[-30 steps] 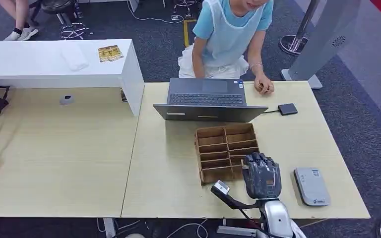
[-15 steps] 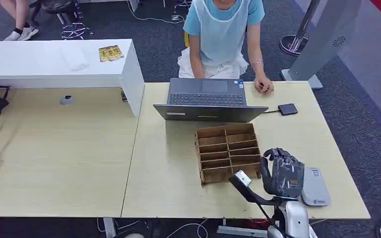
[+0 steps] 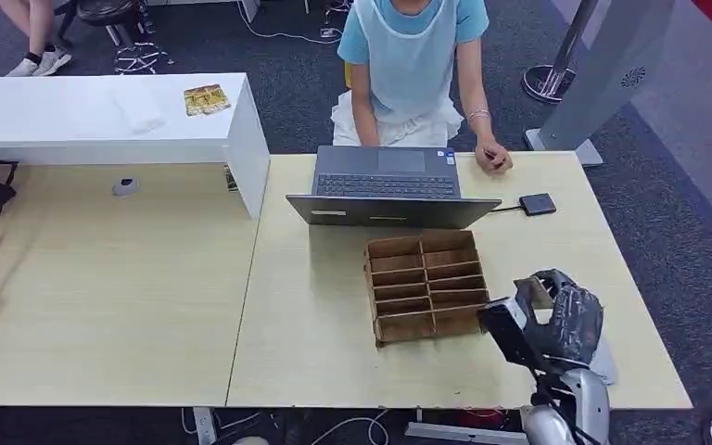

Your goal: Pass the card to the sensor for recognition and then transmit it.

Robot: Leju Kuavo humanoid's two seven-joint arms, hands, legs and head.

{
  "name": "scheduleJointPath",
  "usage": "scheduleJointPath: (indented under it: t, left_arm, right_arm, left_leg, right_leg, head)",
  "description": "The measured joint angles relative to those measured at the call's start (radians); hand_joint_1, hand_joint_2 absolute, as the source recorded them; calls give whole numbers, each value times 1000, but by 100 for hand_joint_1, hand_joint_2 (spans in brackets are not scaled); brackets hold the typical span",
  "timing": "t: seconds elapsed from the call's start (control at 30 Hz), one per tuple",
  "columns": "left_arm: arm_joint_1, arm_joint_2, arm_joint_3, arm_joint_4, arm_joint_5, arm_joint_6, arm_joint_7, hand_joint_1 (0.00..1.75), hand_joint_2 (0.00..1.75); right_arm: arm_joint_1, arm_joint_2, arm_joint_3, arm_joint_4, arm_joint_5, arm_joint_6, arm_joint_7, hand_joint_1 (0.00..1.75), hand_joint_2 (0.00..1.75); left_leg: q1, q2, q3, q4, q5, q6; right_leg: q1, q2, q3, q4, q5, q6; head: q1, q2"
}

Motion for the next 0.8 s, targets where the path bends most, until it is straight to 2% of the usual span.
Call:
scheduleJointPath:
  t: [0.03, 0.27, 0.33, 0.8]
  left_arm:
    - [1, 0, -7, -3, 6, -5, 0, 0, 0]
    - [7, 0, -48, -15, 50, -27, 0, 0, 0]
    - [9, 0, -66, -20, 68, -30, 0, 0, 0]
    - [21, 0, -175, -26, 162, -37, 0, 0, 0]
  right_arm:
    - [0, 3, -9, -5, -47, 20, -20, 161, 175]
    - [-4, 15, -52, -22, -241, 154, -109, 164, 175]
    - [-12, 16, -61, -25, -282, 188, -126, 159, 175]
    - [-56, 22, -108, -25, -418, 290, -170, 169, 175]
  left_leg:
    - [0, 0, 0, 0, 0, 0]
    - [0, 0, -1, 0, 0, 0]
    - [0, 0, -1, 0, 0, 0]
    - [0, 0, -1, 0, 0, 0]
  right_leg:
    - [0, 0, 0, 0, 0, 0]
    - [0, 0, 0, 0, 0, 0]
    - [0, 0, 0, 0, 0, 0]
    - [0, 0, 0, 0, 0, 0]
  head:
    - [0, 0]
    - [0, 0]
    - [0, 0]
    - [0, 0]
